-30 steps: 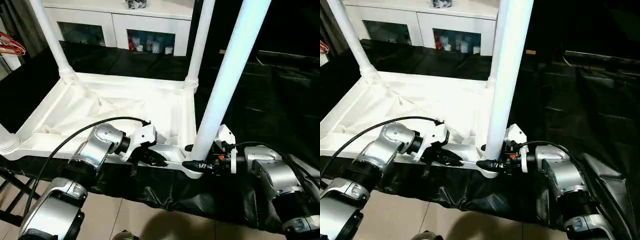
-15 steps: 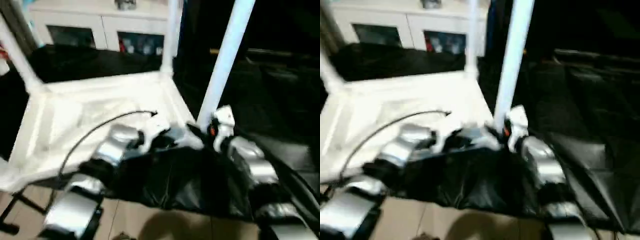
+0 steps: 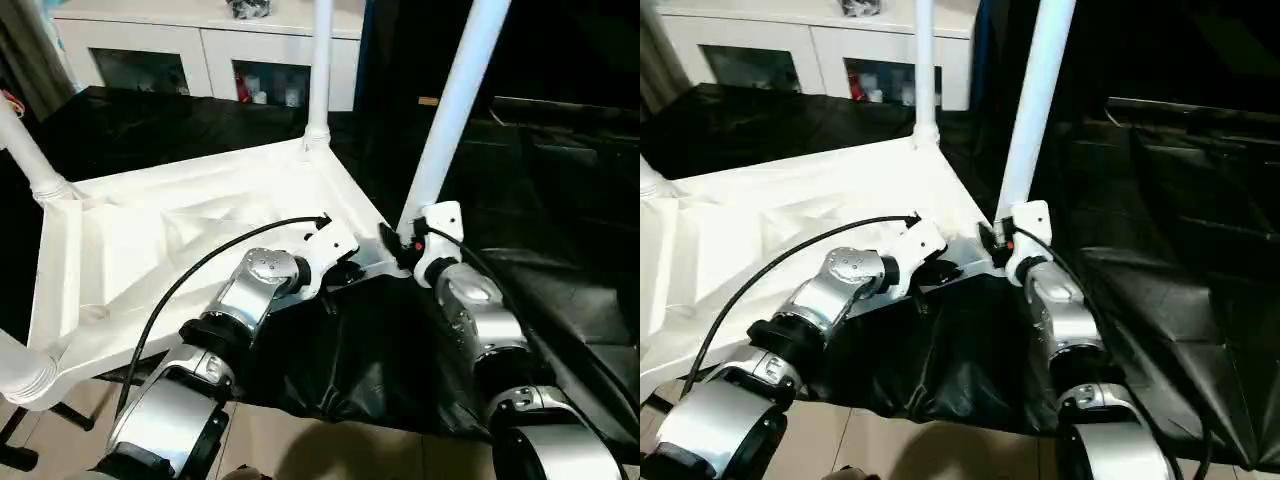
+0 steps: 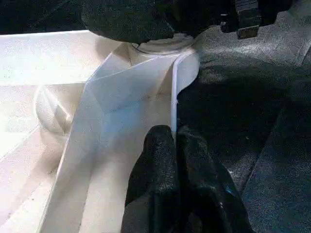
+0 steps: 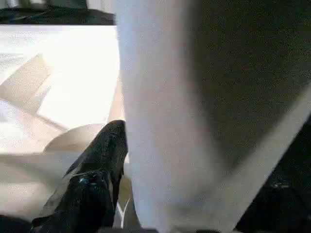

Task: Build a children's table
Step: Rotate leg to tighten

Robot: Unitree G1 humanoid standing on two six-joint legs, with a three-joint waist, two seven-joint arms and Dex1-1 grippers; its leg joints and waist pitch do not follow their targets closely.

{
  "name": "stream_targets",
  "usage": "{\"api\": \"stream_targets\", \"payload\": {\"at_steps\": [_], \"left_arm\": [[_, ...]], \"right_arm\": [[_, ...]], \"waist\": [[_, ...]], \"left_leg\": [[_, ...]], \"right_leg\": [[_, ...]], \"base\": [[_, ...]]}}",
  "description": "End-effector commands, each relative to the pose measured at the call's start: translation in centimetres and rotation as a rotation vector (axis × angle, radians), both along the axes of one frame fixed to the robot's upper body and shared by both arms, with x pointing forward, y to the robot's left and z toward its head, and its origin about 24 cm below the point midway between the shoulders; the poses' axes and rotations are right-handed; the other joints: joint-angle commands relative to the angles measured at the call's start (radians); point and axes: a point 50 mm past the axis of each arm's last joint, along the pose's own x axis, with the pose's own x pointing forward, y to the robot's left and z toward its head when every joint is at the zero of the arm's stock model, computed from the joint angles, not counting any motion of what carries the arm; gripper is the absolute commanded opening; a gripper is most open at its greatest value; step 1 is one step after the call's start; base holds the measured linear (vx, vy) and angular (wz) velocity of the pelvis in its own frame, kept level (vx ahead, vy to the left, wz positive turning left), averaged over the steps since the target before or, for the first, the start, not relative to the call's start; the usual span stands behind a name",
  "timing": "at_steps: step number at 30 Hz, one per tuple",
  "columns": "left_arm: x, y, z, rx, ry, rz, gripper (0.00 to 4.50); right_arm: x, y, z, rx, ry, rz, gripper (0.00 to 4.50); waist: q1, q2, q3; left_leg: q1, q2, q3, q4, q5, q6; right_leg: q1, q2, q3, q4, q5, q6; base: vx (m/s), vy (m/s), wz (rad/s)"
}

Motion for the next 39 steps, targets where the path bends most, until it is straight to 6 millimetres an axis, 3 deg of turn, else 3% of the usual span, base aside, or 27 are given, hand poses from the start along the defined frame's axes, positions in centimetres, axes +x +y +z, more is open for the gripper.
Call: {"api": "stream_targets", "payload": {"at_steps": [1,4,8,12,14,17,26,30,39], "left_arm": [[0.1,-2.3,2.1,-0.073,-0.094,-0.066,0.0],[-0.1,-1.5,1.9,-0.059,-0.082,-0.107,0.0],[-0.3,-0.9,1.6,-0.044,-0.072,-0.124,0.0],[-0.4,-0.7,1.4,-0.04,-0.066,-0.138,0.0],[-0.6,-0.5,1.4,-0.042,-0.058,-0.157,0.0],[-0.8,-0.5,1.4,-0.054,-0.053,-0.186,0.0],[-1.3,-0.3,1.4,-0.06,-0.038,-0.253,0.0],[-1.6,-0.3,1.4,-0.063,-0.031,-0.279,0.0],[-1.9,-0.2,1.3,-0.061,-0.023,-0.293,0.0]], "right_arm": [[-1.8,4.3,-2.2,-0.001,0.095,0.242,3.2],[-2.5,1.5,-1.1,-0.009,0.045,0.379,3.2],[-3.6,-2.1,0.2,-0.003,0.018,0.478,3.2],[-4.4,-4.0,0.6,-0.019,0.025,0.521,3.2],[-5.3,-6.0,1.1,-0.043,0.036,0.553,3.2],[-5.7,-7.1,1.4,-0.034,0.053,0.555,3.2],[-6.2,-7.7,1.7,-0.075,0.072,0.591,3.97],[-5.3,-6.8,1.9,-0.149,0.019,0.565,3.97],[-3.3,-5.3,1.6,-0.167,0.015,0.513,3.97]], "waist": [[0.0,-0.008,-0.061],[0.007,-0.014,-0.063],[0.015,-0.016,-0.063],[0.02,-0.017,-0.06],[0.026,-0.021,-0.06],[0.03,-0.023,-0.061],[0.027,-0.022,-0.061],[0.023,-0.022,-0.061],[0.021,-0.017,-0.065]], "left_leg": [[0.012,0.061,-0.031,-0.069,-0.227,0.054],[0.01,0.06,-0.029,-0.065,-0.199,0.083],[0.009,0.063,-0.026,-0.059,-0.176,0.122],[0.01,0.063,-0.028,-0.062,-0.199,0.104],[0.012,0.064,-0.026,-0.06,-0.198,0.104],[0.008,0.064,-0.027,-0.06,-0.186,0.111],[0.006,0.062,-0.029,-0.058,-0.184,0.109],[0.006,0.062,-0.03,-0.06,-0.186,0.097],[0.008,0.064,-0.027,-0.057,-0.158,0.1]], "right_leg": [[0.048,-0.088,0.051,-0.077,-0.248,-0.209],[0.056,-0.085,0.05,-0.075,-0.206,-0.207],[0.054,-0.084,0.049,-0.071,-0.175,-0.223],[0.052,-0.085,0.047,-0.082,-0.269,-0.207],[0.049,-0.083,0.049,-0.082,-0.279,-0.198],[0.05,-0.084,0.048,-0.079,-0.268,-0.197],[0.047,-0.084,0.044,-0.083,-0.305,-0.183],[0.046,-0.085,0.044,-0.082,-0.307,-0.182],[0.046,-0.083,0.046,-0.071,-0.216,-0.225]], "base": [[0.0,0.0,0.0],[0.0,0.0,0.0],[0.0,0.0,0.0],[0.0,0.0,0.0],[0.0,0.0,0.0],[0.0,0.0,0.0],[0.0,0.0,0.0],[0.0,0.0,0.0],[0.0,0.0,0.0]]}}
